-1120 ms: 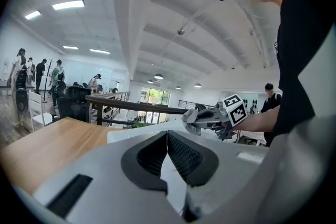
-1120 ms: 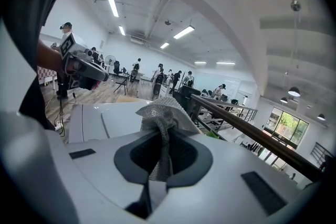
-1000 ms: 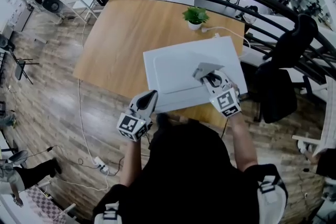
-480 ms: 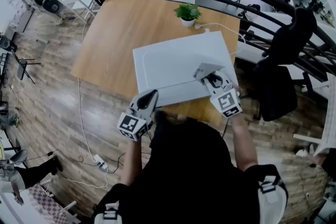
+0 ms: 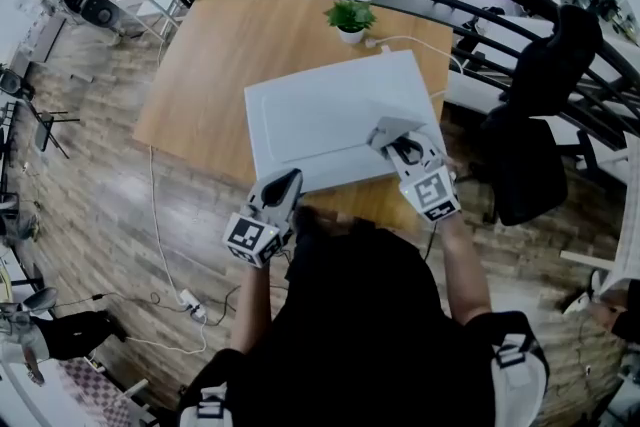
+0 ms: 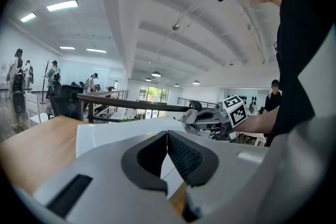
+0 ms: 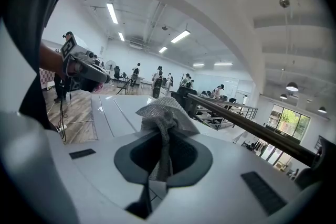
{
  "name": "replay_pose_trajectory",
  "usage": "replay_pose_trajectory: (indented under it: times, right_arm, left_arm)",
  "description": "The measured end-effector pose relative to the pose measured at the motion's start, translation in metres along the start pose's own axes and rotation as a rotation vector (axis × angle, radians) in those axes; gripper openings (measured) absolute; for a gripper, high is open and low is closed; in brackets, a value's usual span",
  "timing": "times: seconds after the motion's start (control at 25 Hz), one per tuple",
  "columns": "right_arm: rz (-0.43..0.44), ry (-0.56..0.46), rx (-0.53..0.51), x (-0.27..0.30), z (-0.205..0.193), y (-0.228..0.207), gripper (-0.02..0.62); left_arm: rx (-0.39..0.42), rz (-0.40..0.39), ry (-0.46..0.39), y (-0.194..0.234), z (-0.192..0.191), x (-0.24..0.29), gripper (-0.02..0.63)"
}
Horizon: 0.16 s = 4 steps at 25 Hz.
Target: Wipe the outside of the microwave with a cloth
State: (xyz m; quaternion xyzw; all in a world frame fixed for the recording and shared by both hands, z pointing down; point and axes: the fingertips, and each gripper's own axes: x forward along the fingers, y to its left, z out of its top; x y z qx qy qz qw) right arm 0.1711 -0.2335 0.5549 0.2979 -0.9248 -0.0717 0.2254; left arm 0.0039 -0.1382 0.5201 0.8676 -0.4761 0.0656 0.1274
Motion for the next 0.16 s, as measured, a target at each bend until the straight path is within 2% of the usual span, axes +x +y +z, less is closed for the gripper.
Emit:
replay_pose_trajectory:
  times: [0.16]
  right_arm:
    - [0.001, 0.005, 0.019, -0.0039, -0.0031, 0.0028, 0.015]
  left_arm:
    - [0.010, 0.008, -0.004, -0.0055, 0.0045, -0.0001, 0.003]
